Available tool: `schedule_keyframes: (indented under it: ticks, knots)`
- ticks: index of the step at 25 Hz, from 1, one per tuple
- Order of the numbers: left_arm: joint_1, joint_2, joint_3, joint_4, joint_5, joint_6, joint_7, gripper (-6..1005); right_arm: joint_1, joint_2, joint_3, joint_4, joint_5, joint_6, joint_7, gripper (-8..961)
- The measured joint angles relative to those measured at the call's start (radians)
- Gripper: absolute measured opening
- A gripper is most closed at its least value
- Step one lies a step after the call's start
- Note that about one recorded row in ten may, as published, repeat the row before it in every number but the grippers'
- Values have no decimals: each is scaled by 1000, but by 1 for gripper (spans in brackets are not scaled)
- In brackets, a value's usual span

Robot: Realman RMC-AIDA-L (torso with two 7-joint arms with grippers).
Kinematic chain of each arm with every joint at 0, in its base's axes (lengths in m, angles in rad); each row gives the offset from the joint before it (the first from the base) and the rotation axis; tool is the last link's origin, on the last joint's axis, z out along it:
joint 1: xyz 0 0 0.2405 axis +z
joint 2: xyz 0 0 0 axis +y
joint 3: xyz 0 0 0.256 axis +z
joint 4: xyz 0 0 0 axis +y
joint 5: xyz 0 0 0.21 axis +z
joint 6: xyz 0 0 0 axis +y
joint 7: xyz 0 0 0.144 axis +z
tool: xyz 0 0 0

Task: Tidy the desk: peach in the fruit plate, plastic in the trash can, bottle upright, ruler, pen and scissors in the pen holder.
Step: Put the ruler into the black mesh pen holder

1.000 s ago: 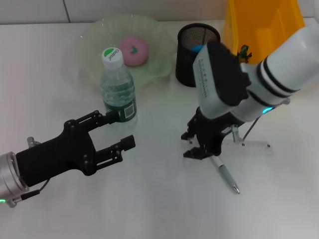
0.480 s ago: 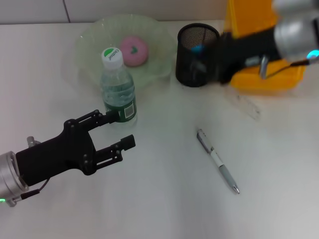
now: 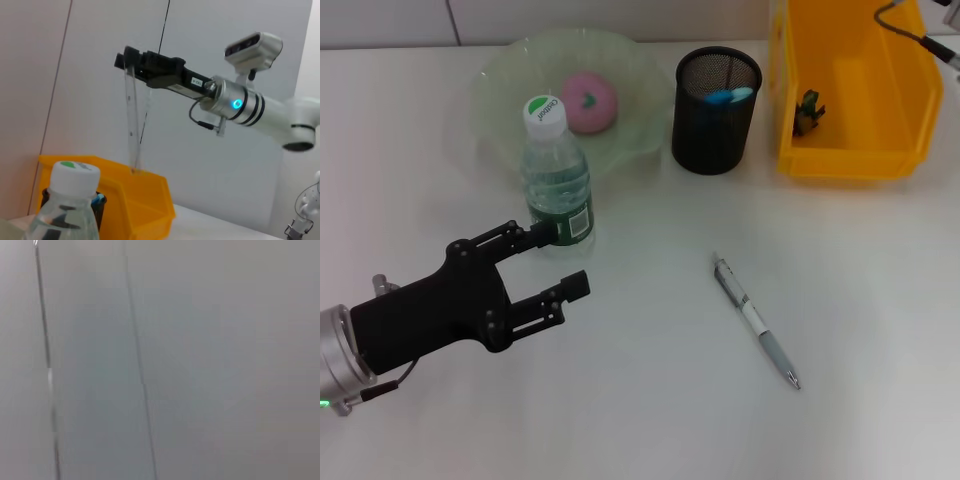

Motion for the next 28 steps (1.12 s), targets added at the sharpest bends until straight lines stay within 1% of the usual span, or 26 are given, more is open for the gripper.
schedule_keyframes:
  ticks: [1,4,5,6,7,8,10,11,14,15,16,22,28]
  knots:
    - [0,0,2,-1,0,0,3,725,0,0,0,0,0,0,0,384]
    - [-1,0,3,-1,2,0,4,725,38,0,-6,149,153,-1,-209,384]
    - [-2,-1,4,-1,3,0,4,725,69,2,-6,231,210,-3,-295,384]
    - [-2,-1,4,-1,4,0,5,725,69,2,-6,231,210,-3,-295,384]
    - [-3,-1,4,-1,4,0,5,725,96,3,-6,299,259,-9,-362,384]
    - [-4,-1,4,-1,5,1,5,725,96,3,-6,299,259,-9,-362,384]
    - [-9,-2,4,-1,6,1,5,725,130,6,-6,367,311,-15,-431,384]
    - [-10,-2,4,-1,6,1,5,725,130,6,-6,367,311,-15,-431,384]
    - [-12,-2,4,-1,7,1,6,725,170,7,-3,417,321,-7,-461,384]
    - [-12,-2,4,-1,7,2,6,725,197,8,2,452,331,0,-497,384]
    - [-12,-2,5,-1,7,2,7,725,197,8,2,452,331,0,-497,384]
    - [-12,-2,6,-3,8,1,18,725,256,10,4,532,374,41,-592,383]
    - [-17,-2,6,-15,8,-1,25,725,270,10,7,539,375,71,-607,383]
